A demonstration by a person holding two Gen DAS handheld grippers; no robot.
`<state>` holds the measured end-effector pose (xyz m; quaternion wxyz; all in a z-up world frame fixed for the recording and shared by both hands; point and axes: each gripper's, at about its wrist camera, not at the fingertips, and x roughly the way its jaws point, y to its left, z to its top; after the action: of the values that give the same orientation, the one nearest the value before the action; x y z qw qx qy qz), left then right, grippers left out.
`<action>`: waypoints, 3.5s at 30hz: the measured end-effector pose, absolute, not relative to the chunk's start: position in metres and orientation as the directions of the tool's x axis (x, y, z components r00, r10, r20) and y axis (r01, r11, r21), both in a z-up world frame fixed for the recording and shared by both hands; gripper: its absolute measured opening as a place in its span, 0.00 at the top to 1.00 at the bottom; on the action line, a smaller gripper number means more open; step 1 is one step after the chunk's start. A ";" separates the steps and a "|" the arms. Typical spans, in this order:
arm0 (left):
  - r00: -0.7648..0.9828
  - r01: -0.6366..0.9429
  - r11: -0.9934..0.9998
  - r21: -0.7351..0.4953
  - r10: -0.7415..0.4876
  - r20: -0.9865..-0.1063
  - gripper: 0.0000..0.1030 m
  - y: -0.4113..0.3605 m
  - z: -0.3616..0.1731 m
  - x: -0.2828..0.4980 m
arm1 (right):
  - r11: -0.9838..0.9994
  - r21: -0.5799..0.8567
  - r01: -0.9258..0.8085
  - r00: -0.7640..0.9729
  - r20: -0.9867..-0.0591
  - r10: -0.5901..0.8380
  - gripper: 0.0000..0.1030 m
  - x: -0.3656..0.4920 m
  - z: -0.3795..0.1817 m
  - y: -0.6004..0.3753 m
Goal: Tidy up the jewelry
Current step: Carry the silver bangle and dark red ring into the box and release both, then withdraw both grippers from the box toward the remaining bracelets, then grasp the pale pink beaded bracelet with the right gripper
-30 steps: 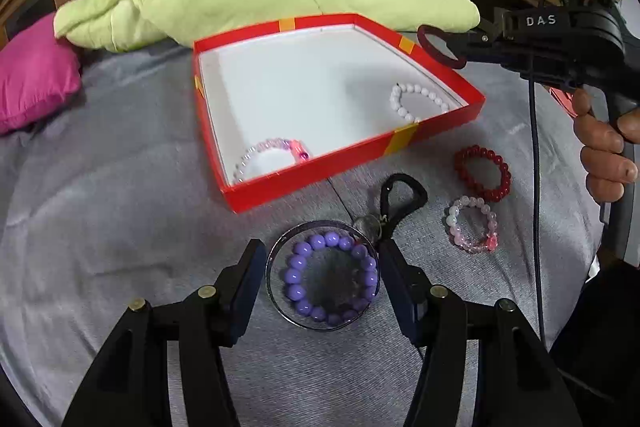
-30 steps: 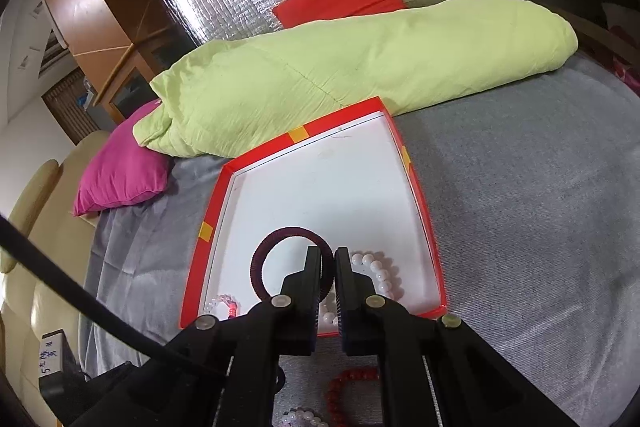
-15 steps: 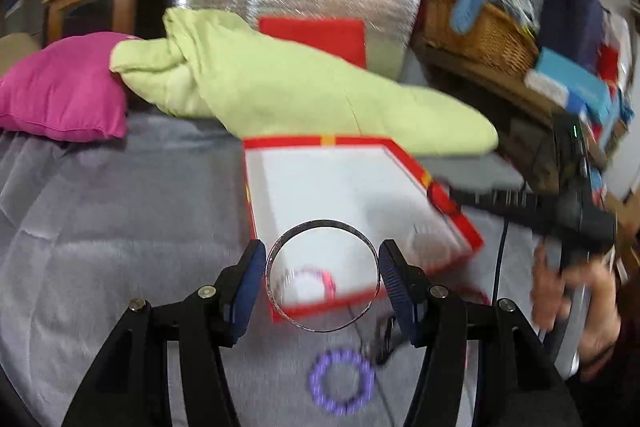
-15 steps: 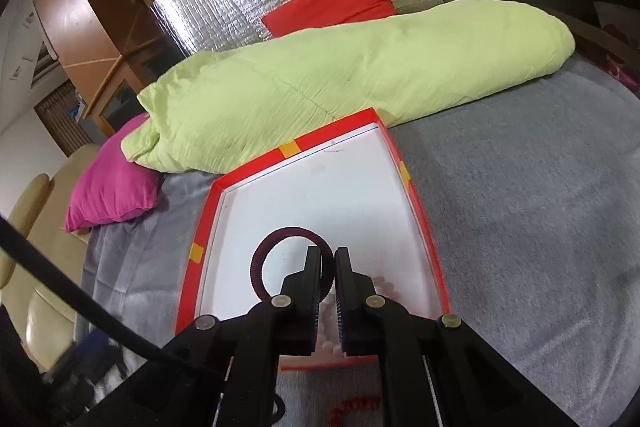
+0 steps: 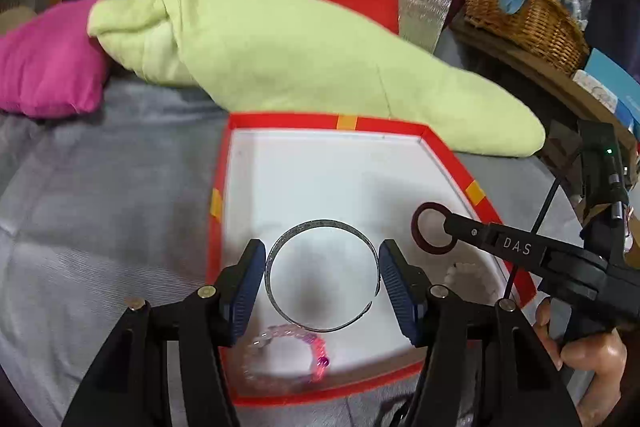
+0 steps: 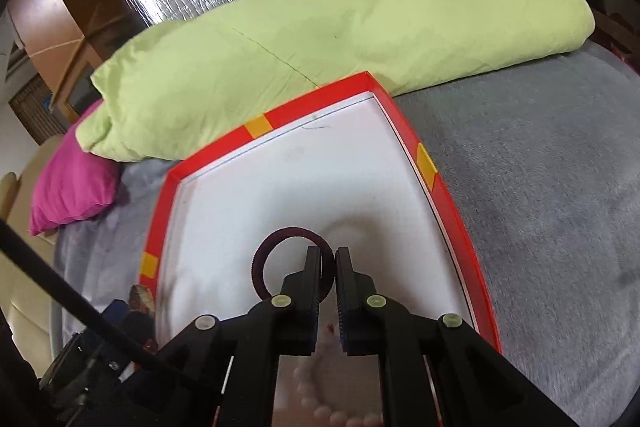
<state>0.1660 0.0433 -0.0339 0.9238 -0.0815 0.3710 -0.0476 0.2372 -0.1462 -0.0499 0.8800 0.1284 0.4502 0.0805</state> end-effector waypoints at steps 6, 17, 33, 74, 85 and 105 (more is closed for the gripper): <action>0.680 0.032 0.982 -0.187 -0.158 -0.716 0.41 0.032 -0.048 0.181 | 0.936 0.352 -0.017 0.557 -0.774 0.301 0.86 0.249 -0.056 -0.150; 0.749 -0.004 0.989 -0.148 -0.095 -0.655 0.33 0.047 -0.022 0.160 | 0.905 0.426 0.012 0.676 -0.670 0.307 0.57 0.228 -0.011 -0.189; 0.778 -0.040 0.998 -0.056 -0.004 -0.628 0.31 0.069 -0.006 0.098 | 0.941 0.332 0.056 0.697 -0.688 0.201 0.57 0.173 0.016 -0.248; 0.666 0.143 0.988 0.050 -0.059 -0.743 0.31 0.046 -0.042 0.032 | 0.965 0.106 -0.240 0.403 -0.893 0.199 0.92 0.069 -0.056 -0.134; 0.614 0.230 0.973 -0.009 -0.153 -0.774 0.31 0.011 -0.053 0.047 | 0.940 0.301 -0.161 0.541 -0.770 0.339 0.92 0.073 -0.015 -0.196; 0.534 0.352 0.930 -0.104 -0.291 -0.794 0.88 -0.029 -0.067 0.062 | 0.912 0.403 0.072 0.523 -0.794 0.309 0.92 0.095 -0.025 -0.268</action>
<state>0.0617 -0.0293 -0.0672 0.8752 0.0343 0.4463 -0.1835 0.0953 -0.2677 -0.0248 0.8501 0.1972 0.4832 0.0699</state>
